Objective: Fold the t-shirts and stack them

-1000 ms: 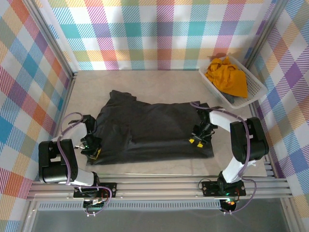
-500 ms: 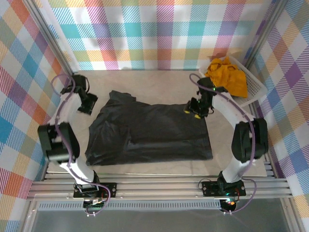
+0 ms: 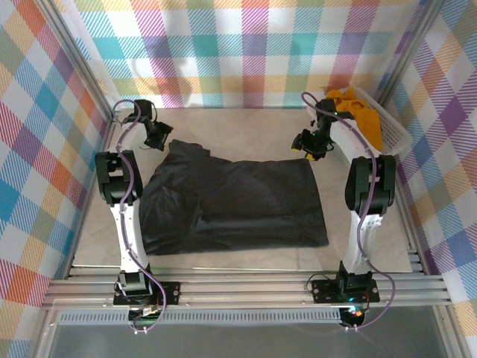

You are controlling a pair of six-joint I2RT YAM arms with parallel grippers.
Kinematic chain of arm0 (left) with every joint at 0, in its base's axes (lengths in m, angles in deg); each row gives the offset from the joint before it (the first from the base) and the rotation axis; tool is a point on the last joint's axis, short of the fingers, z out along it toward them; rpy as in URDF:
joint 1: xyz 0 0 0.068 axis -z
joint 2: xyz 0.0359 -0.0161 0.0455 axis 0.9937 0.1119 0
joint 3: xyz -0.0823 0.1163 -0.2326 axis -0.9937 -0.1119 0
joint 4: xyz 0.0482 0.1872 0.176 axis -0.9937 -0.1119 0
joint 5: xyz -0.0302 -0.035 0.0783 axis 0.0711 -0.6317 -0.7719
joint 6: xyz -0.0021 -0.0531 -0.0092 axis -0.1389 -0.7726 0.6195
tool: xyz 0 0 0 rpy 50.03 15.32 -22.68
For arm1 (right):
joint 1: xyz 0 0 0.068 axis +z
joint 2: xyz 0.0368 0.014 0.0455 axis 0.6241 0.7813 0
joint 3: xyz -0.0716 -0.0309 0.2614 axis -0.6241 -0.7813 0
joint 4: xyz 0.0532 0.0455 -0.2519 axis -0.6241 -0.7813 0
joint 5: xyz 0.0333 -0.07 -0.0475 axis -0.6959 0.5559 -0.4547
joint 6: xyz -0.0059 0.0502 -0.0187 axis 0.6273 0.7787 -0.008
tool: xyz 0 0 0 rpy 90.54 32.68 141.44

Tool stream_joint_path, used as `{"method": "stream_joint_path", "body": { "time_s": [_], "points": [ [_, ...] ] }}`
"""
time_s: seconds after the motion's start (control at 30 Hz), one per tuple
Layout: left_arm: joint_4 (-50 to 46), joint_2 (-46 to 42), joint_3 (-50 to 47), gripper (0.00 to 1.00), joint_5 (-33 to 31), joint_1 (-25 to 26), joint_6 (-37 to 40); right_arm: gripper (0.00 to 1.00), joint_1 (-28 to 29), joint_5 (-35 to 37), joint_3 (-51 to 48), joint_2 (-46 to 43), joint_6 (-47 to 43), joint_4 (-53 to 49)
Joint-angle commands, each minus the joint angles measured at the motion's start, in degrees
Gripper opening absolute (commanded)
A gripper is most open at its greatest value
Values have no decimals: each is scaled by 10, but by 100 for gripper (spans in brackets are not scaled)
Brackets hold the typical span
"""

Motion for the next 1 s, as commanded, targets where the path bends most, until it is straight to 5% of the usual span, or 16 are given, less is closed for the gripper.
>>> {"method": "stream_joint_path", "body": {
  "time_s": [0.0, 0.23, 0.37, 0.43, 0.97],
  "points": [
    [-60, 11, 18, 52, 2, 13, 16, 52, 3, -6, 20, 16, -13, -28],
    [-60, 21, 5, 42, 2, 23, 14, 52, 3, 79, 36, 35, 7, -46],
    [-58, 28, 13, 9, 0, 25, 11, 52, 9, 138, 41, 54, 16, -41],
    [-57, 24, 13, 1, -10, 24, 11, 51, 13, 165, 47, 66, 21, -42],
    [-20, -30, 20, 0, 3, 25, 62, 33, 23, 226, 114, 165, 15, -56]
  ]
}}
